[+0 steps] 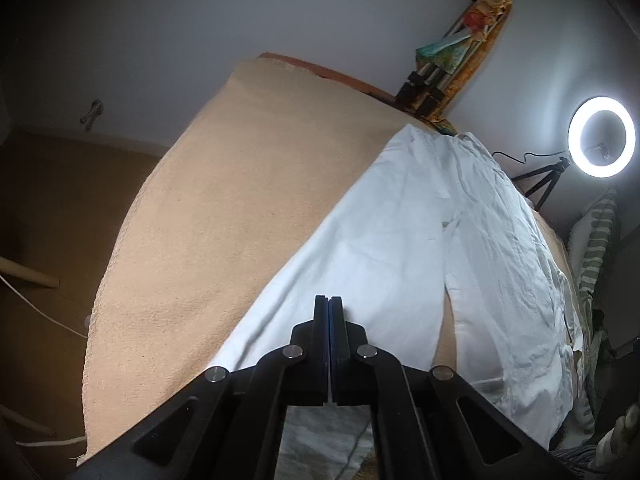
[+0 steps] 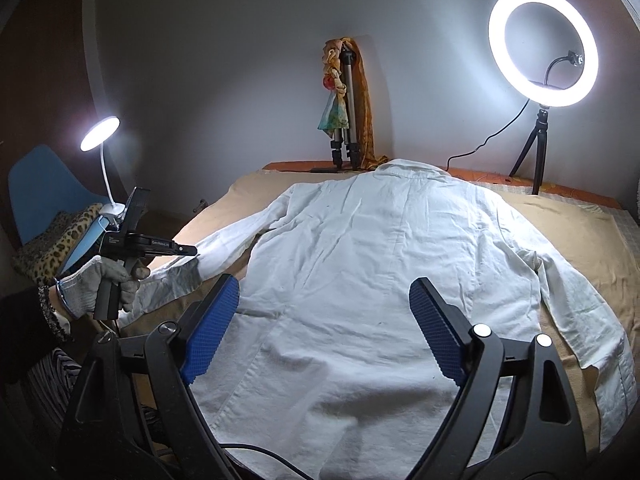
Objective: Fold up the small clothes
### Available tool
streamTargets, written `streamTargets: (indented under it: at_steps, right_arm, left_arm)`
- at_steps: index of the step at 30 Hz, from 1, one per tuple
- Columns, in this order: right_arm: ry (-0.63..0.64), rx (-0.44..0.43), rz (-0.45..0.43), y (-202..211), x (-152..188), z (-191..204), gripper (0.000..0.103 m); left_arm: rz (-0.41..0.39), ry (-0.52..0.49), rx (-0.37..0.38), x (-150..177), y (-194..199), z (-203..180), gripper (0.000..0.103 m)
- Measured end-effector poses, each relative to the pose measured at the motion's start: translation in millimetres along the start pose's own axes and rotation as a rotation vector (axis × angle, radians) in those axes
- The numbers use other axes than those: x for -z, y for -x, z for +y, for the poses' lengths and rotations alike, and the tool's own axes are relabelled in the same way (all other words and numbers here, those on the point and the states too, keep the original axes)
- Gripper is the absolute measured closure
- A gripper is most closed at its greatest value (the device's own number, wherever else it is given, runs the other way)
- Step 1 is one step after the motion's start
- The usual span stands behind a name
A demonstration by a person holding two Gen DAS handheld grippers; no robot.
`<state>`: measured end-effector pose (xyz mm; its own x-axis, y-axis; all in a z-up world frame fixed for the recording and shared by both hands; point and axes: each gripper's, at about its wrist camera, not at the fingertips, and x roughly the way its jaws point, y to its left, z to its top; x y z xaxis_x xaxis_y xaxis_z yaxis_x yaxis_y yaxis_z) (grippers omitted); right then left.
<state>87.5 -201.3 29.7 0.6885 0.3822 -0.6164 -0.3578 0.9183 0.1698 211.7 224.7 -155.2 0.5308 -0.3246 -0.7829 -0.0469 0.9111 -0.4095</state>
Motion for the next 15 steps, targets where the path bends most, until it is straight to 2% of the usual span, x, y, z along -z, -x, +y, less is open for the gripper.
streamTargets:
  at_steps: [1, 4, 5, 6, 8, 11, 13, 14, 15]
  right_arm:
    - [-0.005, 0.0, -0.002, 1, 0, -1, 0.013]
    - [-0.011, 0.001, 0.0, 1, 0, -3, 0.013]
    - [-0.012, 0.0, 0.002, 1, 0, -3, 0.013]
    - [-0.012, -0.002, 0.005, 1, 0, -2, 0.013]
    - [-0.013, -0.005, 0.009, 2, 1, -2, 0.013]
    - [-0.018, -0.006, 0.014, 2, 2, -2, 0.013]
    - [-0.022, -0.007, 0.016, 1, 3, -3, 0.013]
    - [-0.025, -0.007, 0.017, 1, 3, -3, 0.013]
    - [-0.028, -0.007, 0.017, 1, 3, -3, 0.013]
  left_arm:
    - [-0.008, -0.023, -0.003, 0, 3, -6, 0.103]
    - [-0.068, -0.089, -0.087, 2, 15, -15, 0.103]
    - [-0.079, -0.094, -0.114, 2, 18, -14, 0.093]
    - [-0.082, -0.09, -0.141, 2, 21, -11, 0.062]
    - [-0.087, -0.067, -0.15, 2, 26, 0, 0.036]
    - [-0.028, -0.038, -0.123, 8, 22, 16, 0.034]
    - [0.003, -0.032, -0.146, 14, 14, 25, 0.037]
    - [0.029, -0.03, -0.16, 17, 9, 29, 0.046]
    - [0.051, -0.03, -0.17, 20, 4, 32, 0.069]
